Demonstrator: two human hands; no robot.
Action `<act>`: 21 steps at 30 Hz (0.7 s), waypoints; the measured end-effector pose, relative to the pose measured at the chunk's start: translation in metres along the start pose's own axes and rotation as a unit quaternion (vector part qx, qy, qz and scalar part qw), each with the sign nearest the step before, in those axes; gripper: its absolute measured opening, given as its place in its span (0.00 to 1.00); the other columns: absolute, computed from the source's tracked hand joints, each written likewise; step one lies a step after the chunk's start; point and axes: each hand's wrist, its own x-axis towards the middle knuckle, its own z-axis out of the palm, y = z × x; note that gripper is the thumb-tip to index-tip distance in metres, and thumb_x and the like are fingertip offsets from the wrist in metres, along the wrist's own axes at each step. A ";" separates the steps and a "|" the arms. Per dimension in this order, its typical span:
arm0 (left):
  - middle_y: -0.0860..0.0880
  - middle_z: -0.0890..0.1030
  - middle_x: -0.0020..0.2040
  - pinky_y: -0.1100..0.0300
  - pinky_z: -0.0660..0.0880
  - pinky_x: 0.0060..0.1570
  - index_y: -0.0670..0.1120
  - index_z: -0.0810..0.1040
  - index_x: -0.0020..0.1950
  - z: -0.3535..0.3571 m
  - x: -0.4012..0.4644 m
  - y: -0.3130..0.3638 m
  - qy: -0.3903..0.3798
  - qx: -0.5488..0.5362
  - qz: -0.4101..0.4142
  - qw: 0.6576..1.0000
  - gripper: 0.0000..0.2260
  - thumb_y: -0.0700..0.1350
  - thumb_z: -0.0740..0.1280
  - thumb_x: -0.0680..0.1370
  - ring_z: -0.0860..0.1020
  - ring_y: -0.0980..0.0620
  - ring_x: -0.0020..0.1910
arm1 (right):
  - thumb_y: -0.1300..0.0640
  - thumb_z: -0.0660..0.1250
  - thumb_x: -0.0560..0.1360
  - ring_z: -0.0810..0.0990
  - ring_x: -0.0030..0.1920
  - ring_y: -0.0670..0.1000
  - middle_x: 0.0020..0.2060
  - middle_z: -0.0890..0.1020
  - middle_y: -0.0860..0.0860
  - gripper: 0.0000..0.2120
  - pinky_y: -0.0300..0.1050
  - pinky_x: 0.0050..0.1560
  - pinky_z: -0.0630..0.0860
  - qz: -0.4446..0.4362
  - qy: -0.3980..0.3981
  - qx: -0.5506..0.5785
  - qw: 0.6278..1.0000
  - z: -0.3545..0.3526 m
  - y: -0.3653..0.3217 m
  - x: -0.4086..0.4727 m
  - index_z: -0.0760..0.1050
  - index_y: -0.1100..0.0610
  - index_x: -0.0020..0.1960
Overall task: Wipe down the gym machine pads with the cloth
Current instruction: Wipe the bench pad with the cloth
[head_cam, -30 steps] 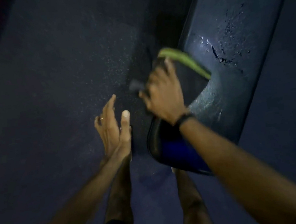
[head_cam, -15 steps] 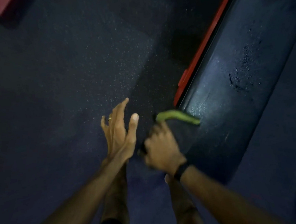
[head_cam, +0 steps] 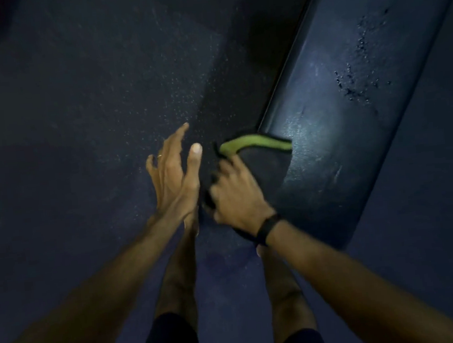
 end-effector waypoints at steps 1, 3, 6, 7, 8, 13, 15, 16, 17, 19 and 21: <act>0.54 0.72 0.73 0.36 0.50 0.74 0.55 0.66 0.76 0.004 0.000 0.007 -0.007 0.006 0.008 1.000 0.29 0.66 0.49 0.80 0.72 0.52 0.69 | 0.45 0.68 0.73 0.75 0.54 0.57 0.47 0.82 0.54 0.15 0.57 0.68 0.60 -0.020 0.052 0.030 0.998 0.012 -0.004 -0.016 0.84 0.55 0.49; 0.54 0.72 0.73 0.36 0.50 0.74 0.55 0.66 0.77 0.005 0.001 0.011 -0.013 0.011 0.015 1.000 0.28 0.65 0.49 0.80 0.71 0.52 0.70 | 0.51 0.72 0.72 0.73 0.56 0.58 0.52 0.82 0.55 0.13 0.56 0.69 0.60 -0.066 0.156 0.075 0.983 0.035 -0.010 -0.036 0.84 0.57 0.52; 0.53 0.72 0.73 0.34 0.52 0.73 0.56 0.65 0.77 0.017 0.001 0.019 -0.030 0.027 0.033 0.999 0.27 0.64 0.50 0.80 0.72 0.54 0.69 | 0.60 0.66 0.79 0.72 0.63 0.59 0.61 0.81 0.56 0.09 0.56 0.71 0.58 -0.080 0.247 0.086 0.962 0.065 -0.016 -0.067 0.82 0.58 0.56; 0.53 0.72 0.73 0.34 0.54 0.72 0.57 0.65 0.76 0.023 -0.001 0.022 -0.035 0.029 0.036 0.998 0.26 0.64 0.50 0.81 0.72 0.58 0.68 | 0.61 0.63 0.81 0.72 0.64 0.58 0.62 0.80 0.56 0.10 0.55 0.70 0.61 -0.069 0.262 0.087 0.959 0.073 -0.019 -0.076 0.82 0.57 0.57; 0.53 0.72 0.73 0.34 0.56 0.72 0.58 0.65 0.76 0.027 -0.001 0.024 -0.037 0.026 0.037 0.998 0.25 0.64 0.51 0.81 0.72 0.63 0.66 | 0.62 0.60 0.83 0.72 0.65 0.58 0.63 0.80 0.55 0.12 0.55 0.68 0.64 -0.058 0.272 0.087 0.956 0.078 -0.022 -0.084 0.82 0.57 0.58; 0.58 0.72 0.71 0.34 0.62 0.71 0.62 0.65 0.74 0.044 0.000 0.031 -0.039 0.036 0.064 0.997 0.21 0.63 0.53 0.82 0.69 0.73 0.62 | 0.60 0.57 0.85 0.73 0.65 0.53 0.66 0.80 0.49 0.16 0.47 0.58 0.69 -0.044 0.269 0.052 0.961 0.109 -0.013 -0.155 0.82 0.51 0.61; 0.58 0.73 0.69 0.33 0.64 0.69 0.61 0.65 0.74 0.048 -0.001 0.033 -0.033 0.040 0.088 0.995 0.19 0.61 0.53 0.83 0.70 0.73 0.61 | 0.59 0.59 0.84 0.72 0.67 0.53 0.68 0.78 0.49 0.14 0.47 0.64 0.68 -0.032 0.269 0.032 0.962 0.119 -0.001 -0.184 0.80 0.50 0.64; 0.58 0.73 0.69 0.33 0.65 0.68 0.61 0.65 0.74 0.050 -0.001 0.034 -0.030 0.045 0.096 0.994 0.19 0.60 0.54 0.83 0.70 0.73 0.61 | 0.59 0.60 0.84 0.72 0.68 0.53 0.69 0.77 0.49 0.15 0.49 0.67 0.67 -0.022 0.270 0.025 0.962 0.119 0.001 -0.189 0.78 0.50 0.67; 0.58 0.73 0.68 0.33 0.65 0.68 0.61 0.66 0.73 0.050 -0.001 0.035 -0.026 0.049 0.099 0.994 0.18 0.59 0.54 0.84 0.70 0.73 0.61 | 0.59 0.60 0.84 0.72 0.69 0.53 0.71 0.76 0.50 0.15 0.51 0.70 0.65 -0.010 0.269 0.027 0.963 0.114 0.000 -0.183 0.76 0.50 0.68; 0.56 0.74 0.68 0.36 0.66 0.68 0.60 0.67 0.73 0.053 -0.002 0.033 -0.017 0.050 0.101 0.993 0.18 0.58 0.54 0.84 0.70 0.73 0.61 | 0.60 0.57 0.84 0.72 0.70 0.55 0.72 0.74 0.52 0.17 0.56 0.72 0.62 0.015 0.276 0.037 0.960 0.099 -0.011 -0.146 0.76 0.50 0.69; 0.52 0.75 0.69 0.43 0.69 0.68 0.54 0.70 0.74 0.055 -0.005 0.030 -0.003 0.054 0.106 0.993 0.20 0.57 0.55 0.84 0.70 0.71 0.63 | 0.61 0.56 0.82 0.70 0.72 0.57 0.70 0.75 0.53 0.18 0.61 0.75 0.55 0.029 0.273 0.053 0.960 0.084 -0.027 -0.098 0.78 0.51 0.67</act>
